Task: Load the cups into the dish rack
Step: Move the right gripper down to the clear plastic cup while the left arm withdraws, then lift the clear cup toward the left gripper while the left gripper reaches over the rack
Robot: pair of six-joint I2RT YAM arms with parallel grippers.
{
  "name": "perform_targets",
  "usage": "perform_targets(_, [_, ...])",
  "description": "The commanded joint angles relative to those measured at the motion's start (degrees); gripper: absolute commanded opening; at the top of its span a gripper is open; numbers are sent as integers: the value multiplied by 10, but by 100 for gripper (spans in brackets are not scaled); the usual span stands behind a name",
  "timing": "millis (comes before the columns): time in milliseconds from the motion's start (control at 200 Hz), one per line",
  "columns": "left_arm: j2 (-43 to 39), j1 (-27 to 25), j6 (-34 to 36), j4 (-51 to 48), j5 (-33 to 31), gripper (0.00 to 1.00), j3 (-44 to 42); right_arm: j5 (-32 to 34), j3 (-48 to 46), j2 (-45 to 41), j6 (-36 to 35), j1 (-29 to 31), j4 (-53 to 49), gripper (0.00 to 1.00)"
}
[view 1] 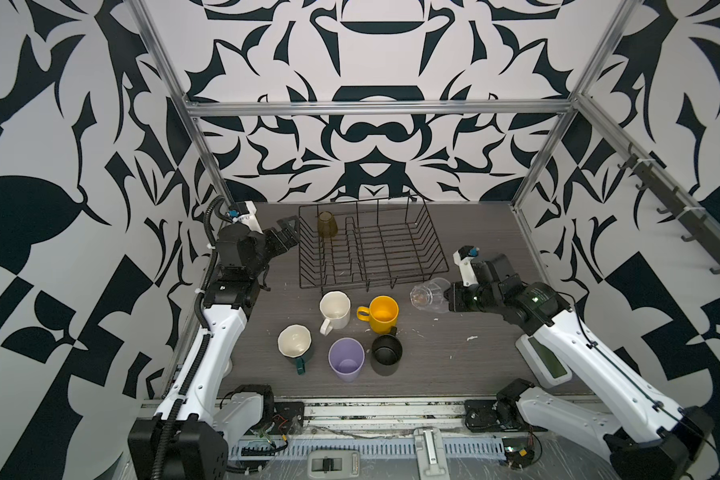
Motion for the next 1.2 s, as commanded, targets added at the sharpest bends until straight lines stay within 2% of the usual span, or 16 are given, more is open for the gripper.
perform_targets(0, [-4, 2, -13, 44, 96, 99, -4, -109, 41, 24, -8, -23, 138, 0])
perform_targets(235, [1, 0, -63, 197, 276, 100, -52, -252, 60, 95, 54, -42, 326, 0])
perform_targets(345, [-3, -9, -77, 228, 318, 100, -59, -290, 78, 128, 75, -43, 362, 0])
perform_targets(520, [-31, -61, -16, 222, 323, 100, -72, -352, 85, 165, 120, -43, 445, 0])
perform_targets(710, [-14, -79, 5, 225, 359, 99, -67, -405, 84, 188, 166, -42, 527, 0])
perform_targets(1195, [24, -130, 38, 233, 380, 99, -43, -461, 105, 224, 185, -6, 581, 0])
